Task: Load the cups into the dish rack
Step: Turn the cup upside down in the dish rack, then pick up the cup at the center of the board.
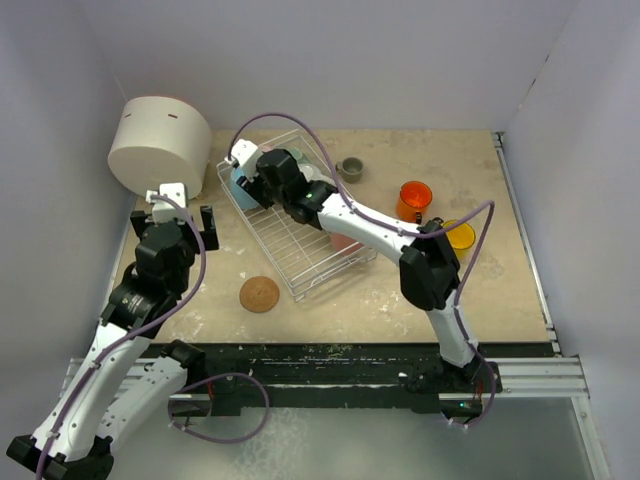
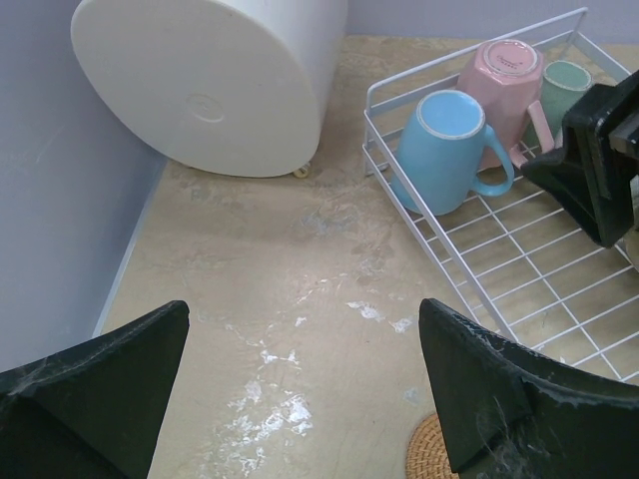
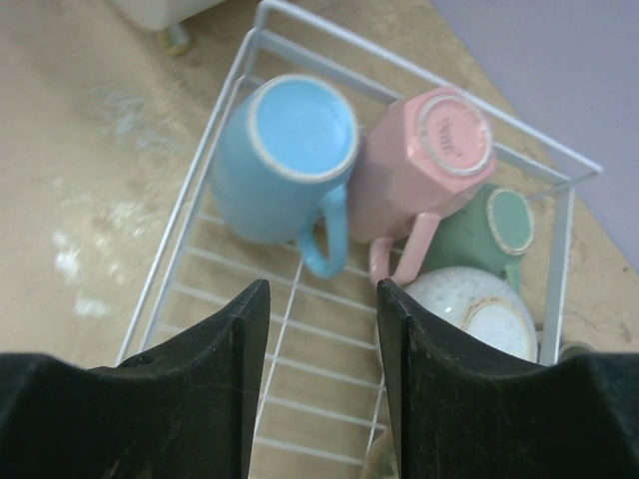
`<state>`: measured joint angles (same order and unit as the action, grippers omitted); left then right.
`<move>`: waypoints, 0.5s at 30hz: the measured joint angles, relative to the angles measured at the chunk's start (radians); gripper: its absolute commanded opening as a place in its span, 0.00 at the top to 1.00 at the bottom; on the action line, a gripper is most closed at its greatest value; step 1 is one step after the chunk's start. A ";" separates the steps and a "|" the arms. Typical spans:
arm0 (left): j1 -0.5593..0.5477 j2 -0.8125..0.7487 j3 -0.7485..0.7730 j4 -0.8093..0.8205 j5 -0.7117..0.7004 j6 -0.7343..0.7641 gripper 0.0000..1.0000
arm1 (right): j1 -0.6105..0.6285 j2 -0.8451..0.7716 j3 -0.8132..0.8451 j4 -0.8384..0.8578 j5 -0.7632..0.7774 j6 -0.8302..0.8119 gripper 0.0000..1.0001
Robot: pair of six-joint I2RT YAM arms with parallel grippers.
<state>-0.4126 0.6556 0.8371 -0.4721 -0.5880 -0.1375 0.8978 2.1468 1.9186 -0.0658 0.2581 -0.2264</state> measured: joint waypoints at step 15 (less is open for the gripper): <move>0.000 -0.020 -0.002 0.008 0.021 0.000 0.01 | -0.014 -0.286 -0.161 -0.209 -0.238 -0.214 0.40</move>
<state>-0.4126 0.6357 0.8352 -0.4637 -0.5671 -0.1371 0.8841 1.8603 1.7576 -0.2752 0.0204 -0.4408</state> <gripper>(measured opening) 0.992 0.536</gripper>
